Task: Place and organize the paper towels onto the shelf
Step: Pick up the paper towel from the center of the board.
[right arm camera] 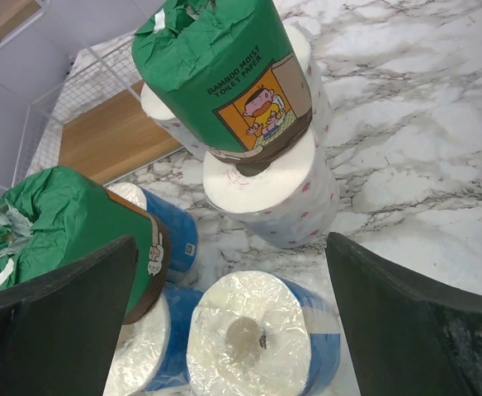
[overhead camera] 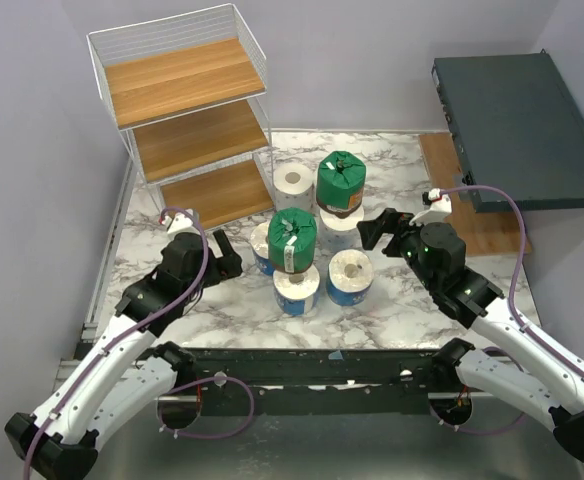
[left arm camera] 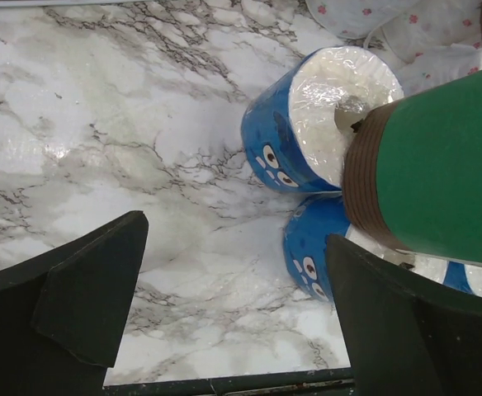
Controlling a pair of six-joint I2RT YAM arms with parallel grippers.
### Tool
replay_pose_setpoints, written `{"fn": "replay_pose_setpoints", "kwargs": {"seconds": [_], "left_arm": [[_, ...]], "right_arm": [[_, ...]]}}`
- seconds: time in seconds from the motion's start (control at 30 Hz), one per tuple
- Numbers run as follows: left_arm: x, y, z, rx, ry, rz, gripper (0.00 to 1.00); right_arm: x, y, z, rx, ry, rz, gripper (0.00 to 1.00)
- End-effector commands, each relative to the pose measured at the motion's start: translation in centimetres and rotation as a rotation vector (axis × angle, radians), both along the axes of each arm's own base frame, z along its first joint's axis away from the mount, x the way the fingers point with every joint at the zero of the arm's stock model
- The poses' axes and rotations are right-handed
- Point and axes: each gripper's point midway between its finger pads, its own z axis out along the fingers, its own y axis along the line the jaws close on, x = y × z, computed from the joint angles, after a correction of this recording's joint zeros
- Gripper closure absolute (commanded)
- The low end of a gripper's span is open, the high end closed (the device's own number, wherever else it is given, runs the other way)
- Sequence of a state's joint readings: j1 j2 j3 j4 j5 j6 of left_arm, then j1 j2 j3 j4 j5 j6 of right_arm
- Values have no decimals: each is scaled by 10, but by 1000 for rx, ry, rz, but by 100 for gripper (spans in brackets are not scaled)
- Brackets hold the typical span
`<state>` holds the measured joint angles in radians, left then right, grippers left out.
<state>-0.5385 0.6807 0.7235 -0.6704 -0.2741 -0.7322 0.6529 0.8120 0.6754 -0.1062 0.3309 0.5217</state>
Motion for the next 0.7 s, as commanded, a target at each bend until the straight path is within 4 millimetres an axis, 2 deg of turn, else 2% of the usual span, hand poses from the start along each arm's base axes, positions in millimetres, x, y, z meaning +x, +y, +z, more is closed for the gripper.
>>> {"fn": "replay_pose_setpoints", "kwargs": {"seconds": [0.0,0.23,0.5,0.67], "left_arm": [[-1,-1,3,-18,-4,3,2],[-4,-2,10,-59,-75,-16,1],[-4,1,2,-6,-13,-14,1],[-3,-7,8,-4,-33,-76,2]], "right_arm": [[1,-3,-1,-18,2,-17,0],[1,-4,-1,-11,5,-26,0],[2,-2,0,-16,10,-15,0],[3,0,-1,-37,37,-11,0]]}}
